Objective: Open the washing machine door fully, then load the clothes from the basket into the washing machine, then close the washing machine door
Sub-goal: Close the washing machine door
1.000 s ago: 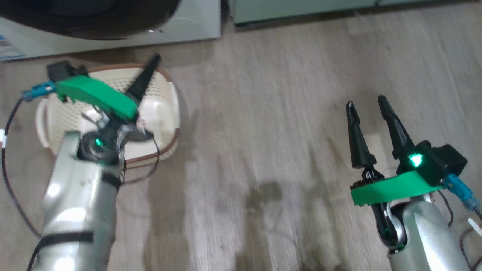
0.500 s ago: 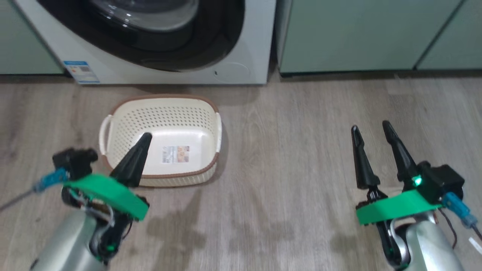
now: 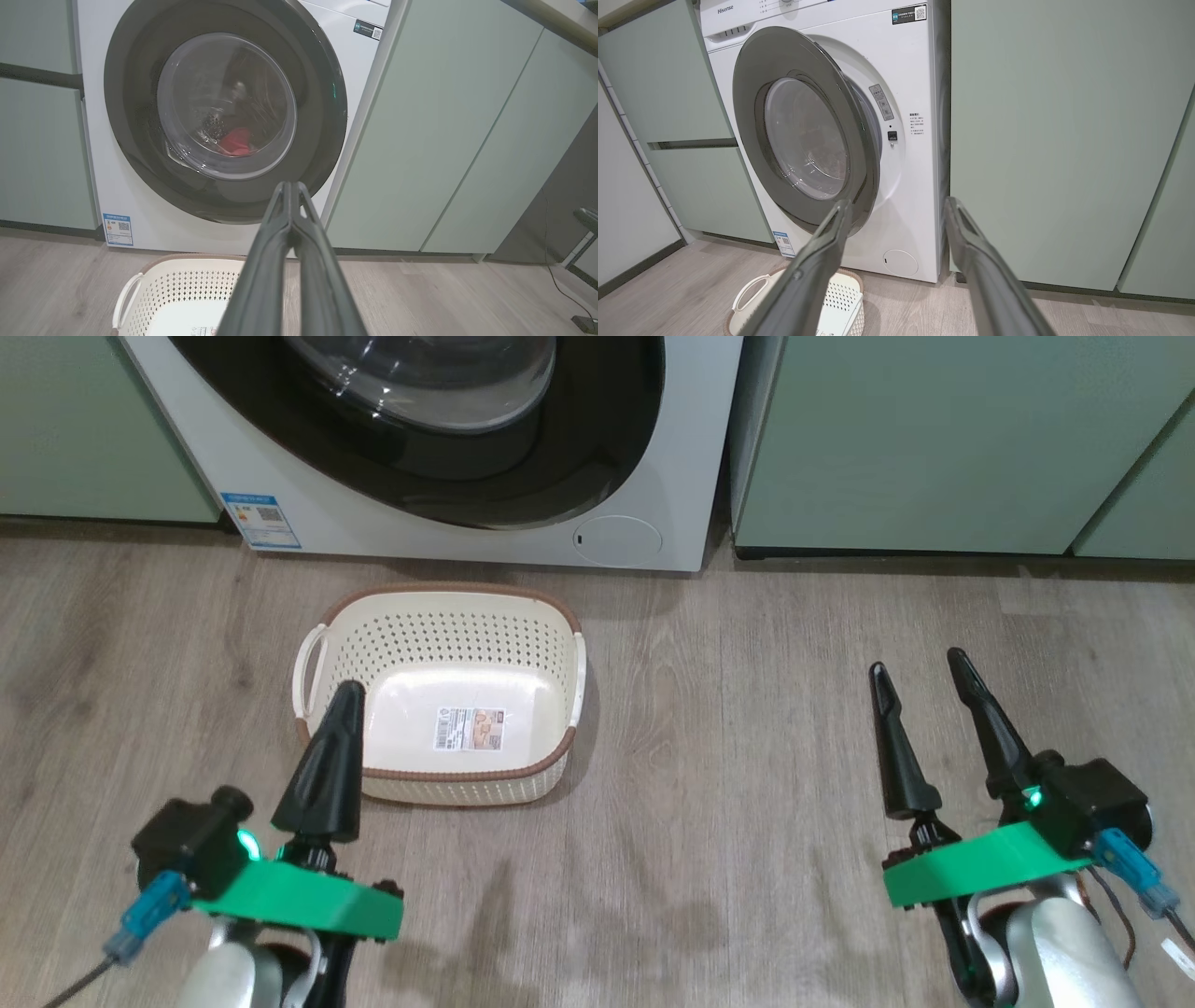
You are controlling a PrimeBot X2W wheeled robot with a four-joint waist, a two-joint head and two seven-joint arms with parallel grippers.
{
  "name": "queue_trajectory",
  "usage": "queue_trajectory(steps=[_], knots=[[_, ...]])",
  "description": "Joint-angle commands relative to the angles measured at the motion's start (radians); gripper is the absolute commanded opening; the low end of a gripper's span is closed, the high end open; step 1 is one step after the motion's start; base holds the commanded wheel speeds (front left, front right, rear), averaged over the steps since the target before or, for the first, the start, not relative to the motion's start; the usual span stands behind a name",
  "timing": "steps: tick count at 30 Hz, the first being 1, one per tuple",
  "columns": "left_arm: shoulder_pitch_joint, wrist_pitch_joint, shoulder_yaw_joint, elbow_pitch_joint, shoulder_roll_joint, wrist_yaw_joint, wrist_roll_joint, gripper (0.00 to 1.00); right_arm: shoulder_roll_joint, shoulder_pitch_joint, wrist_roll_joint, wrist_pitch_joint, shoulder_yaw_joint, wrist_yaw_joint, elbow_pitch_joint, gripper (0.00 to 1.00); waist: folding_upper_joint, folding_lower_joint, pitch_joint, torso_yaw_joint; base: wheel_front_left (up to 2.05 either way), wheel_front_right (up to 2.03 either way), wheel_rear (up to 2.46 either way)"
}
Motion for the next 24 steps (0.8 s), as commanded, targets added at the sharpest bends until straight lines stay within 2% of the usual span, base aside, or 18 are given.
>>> queue_trajectory(steps=[1, 7, 9, 10, 11, 24], knots=[[-0.031, -0.009, 0.045, -0.042, 0.002, -0.006, 0.015, 0.00, 0.001, -0.013, -0.005, -0.009, 0.025, 0.000, -0.037, 1.00, -0.0001, 0.0001, 0.000, -0.001, 0.00, 0.00, 0.00], [-0.002, -0.009, 0.061, -0.046, -0.031, -0.030, 0.126, 0.00, 0.001, -0.014, -0.004, -0.009, 0.028, 0.000, -0.038, 1.00, -0.0001, 0.0001, 0.003, -0.002, 0.00, 0.00, 0.00], [0.000, -0.009, 0.060, -0.041, -0.036, -0.032, 0.150, 0.44, 0.001, -0.013, -0.003, -0.009, 0.029, 0.000, -0.039, 1.00, -0.0001, 0.0001, 0.005, -0.002, 0.00, 0.00, 0.00], [-0.001, -0.009, 0.064, -0.044, -0.038, -0.033, 0.157, 0.80, 0.001, -0.013, -0.003, -0.009, 0.029, 0.000, -0.039, 1.00, -0.0001, 0.0001, 0.007, -0.001, 0.00, 0.00, 0.00], [0.000, -0.009, 0.067, -0.041, -0.041, -0.033, 0.158, 1.00, 0.001, -0.014, -0.003, -0.009, 0.030, 0.000, -0.039, 1.00, -0.0001, 0.0001, 0.009, -0.001, 0.00, 0.00, 0.00], [-0.008, -0.009, 0.055, -0.029, -0.049, -0.035, 0.176, 1.00, 0.001, -0.020, 0.003, -0.009, 0.033, 0.000, -0.036, 1.00, -0.0001, 0.0001, 0.019, 0.002, 0.00, 0.00, 0.00]])
